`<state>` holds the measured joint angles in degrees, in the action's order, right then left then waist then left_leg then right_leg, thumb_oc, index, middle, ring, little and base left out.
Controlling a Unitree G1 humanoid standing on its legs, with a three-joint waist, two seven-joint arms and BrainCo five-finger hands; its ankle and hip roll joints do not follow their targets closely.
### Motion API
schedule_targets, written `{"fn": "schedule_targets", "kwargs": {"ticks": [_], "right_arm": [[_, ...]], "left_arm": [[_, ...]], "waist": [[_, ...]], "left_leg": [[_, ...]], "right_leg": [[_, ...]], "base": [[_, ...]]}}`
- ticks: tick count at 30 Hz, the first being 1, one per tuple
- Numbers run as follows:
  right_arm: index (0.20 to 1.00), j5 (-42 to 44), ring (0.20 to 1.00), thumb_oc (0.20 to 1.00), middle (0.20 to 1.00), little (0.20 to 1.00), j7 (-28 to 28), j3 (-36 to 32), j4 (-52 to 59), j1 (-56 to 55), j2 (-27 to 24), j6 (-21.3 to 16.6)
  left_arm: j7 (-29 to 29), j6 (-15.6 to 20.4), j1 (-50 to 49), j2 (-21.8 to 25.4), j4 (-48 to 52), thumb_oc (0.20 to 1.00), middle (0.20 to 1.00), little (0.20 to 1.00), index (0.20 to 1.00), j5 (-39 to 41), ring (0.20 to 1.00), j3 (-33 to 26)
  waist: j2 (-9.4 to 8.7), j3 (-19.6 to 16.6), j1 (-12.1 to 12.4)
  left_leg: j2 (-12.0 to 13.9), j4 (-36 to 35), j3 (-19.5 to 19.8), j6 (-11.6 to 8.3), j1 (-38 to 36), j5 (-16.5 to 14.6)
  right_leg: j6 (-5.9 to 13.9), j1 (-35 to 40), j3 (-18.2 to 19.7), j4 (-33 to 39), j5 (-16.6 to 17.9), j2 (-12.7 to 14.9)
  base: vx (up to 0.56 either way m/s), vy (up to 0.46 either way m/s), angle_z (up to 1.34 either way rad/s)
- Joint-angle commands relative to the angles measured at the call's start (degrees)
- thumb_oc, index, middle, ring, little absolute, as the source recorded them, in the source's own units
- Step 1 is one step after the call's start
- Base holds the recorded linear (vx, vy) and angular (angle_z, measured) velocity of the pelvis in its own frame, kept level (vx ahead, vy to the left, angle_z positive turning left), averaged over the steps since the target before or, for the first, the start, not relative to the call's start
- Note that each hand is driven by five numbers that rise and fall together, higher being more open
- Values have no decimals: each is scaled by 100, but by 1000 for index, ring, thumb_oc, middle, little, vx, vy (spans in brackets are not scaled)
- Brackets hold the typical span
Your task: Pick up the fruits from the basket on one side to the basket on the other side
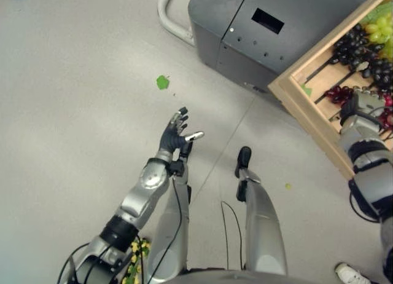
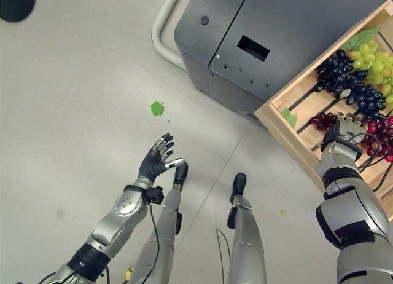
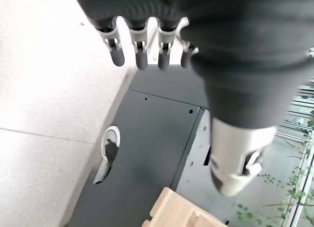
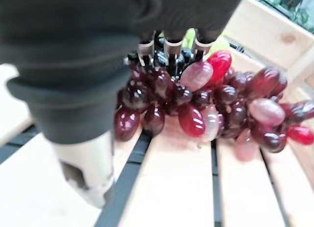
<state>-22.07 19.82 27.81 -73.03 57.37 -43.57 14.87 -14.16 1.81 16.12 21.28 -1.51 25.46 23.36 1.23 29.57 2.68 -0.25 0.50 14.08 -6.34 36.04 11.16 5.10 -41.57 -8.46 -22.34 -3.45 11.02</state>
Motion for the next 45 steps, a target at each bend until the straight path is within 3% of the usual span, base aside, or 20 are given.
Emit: {"fn": "schedule_targets", "kwargs": {"ticks": [1,16,22,26,27,31,32,40,45], "right_arm": [[200,438,200,200,200,200,-513,361,-370,-535,360,-252],[200,748,200,200,200,200,-470,222,-324,-552,308,-408],[200,1064,200,200,200,200,-348,209,-27,-462,434,-528],[200,1726,200,200,200,200,-193,-85,266,-565,634,-689],[200,2436,200,200,200,200,0,-438,641,-721,831,-895],[200,3298,200,200,200,200,249,-923,1772,-1211,1122,-1190],[200,3963,200,200,200,200,319,-1327,2688,-1767,1374,-1504],[200,4656,200,200,200,200,72,-2119,5323,-3587,1804,-2024],[200,4891,200,200,200,200,-97,-2382,5974,-4073,1870,-2124]], "left_arm": [[-14,291,2,-101,532,1000,1000,1000,1000,-147,1000,-68],[-6,339,69,-124,584,1000,1000,1000,1000,-74,1000,-16],[-101,367,98,-133,568,1000,1000,1000,1000,-60,1000,-93],[-188,370,90,-160,552,1000,1000,1000,1000,-40,1000,-187],[-231,349,80,-171,549,1000,1000,1000,1000,-39,1000,-263],[-312,303,-48,-145,570,1000,1000,1000,1000,-25,1000,-482],[-370,276,-181,-156,581,1000,1000,1000,1000,-31,1000,-617],[-470,267,-507,-69,571,1000,1000,1000,1000,-40,1000,-918],[-452,256,-692,-47,593,1000,1000,1000,1000,-32,1000,-1072]], "waist": [[230,23,-70],[336,23,24],[231,23,-61],[183,23,-115],[141,23,-164],[34,23,-263],[-39,23,-331],[-242,23,-517],[-312,23,-555]], "left_leg": [[10,380,-145,48,-471,-1210],[47,328,-84,37,-397,-1168],[59,312,-126,26,-393,-1160],[71,325,-144,26,-379,-1161],[70,333,-166,27,-372,-1162],[65,345,-202,23,-328,-1127],[108,361,-225,17,-399,-1185],[138,423,-285,-2,-468,-1223],[141,465,-312,-4,-554,-1253]], "right_leg": [[454,219,69,1775,744,83],[450,132,-10,1725,706,76],[441,101,21,1750,720,47],[441,82,42,1754,722,39],[438,71,51,1752,713,33],[425,9,83,1735,735,39],[419,64,99,1719,680,9],[413,118,124,1671,684,18],[411,207,133,1621,659,27]], "base": [[15,-10,4],[3,-4,1],[0,0,0],[0,0,0],[0,0,0],[-6,-2,-2],[-4,-12,-7],[-5,-12,-5],[0,0,0]]}}
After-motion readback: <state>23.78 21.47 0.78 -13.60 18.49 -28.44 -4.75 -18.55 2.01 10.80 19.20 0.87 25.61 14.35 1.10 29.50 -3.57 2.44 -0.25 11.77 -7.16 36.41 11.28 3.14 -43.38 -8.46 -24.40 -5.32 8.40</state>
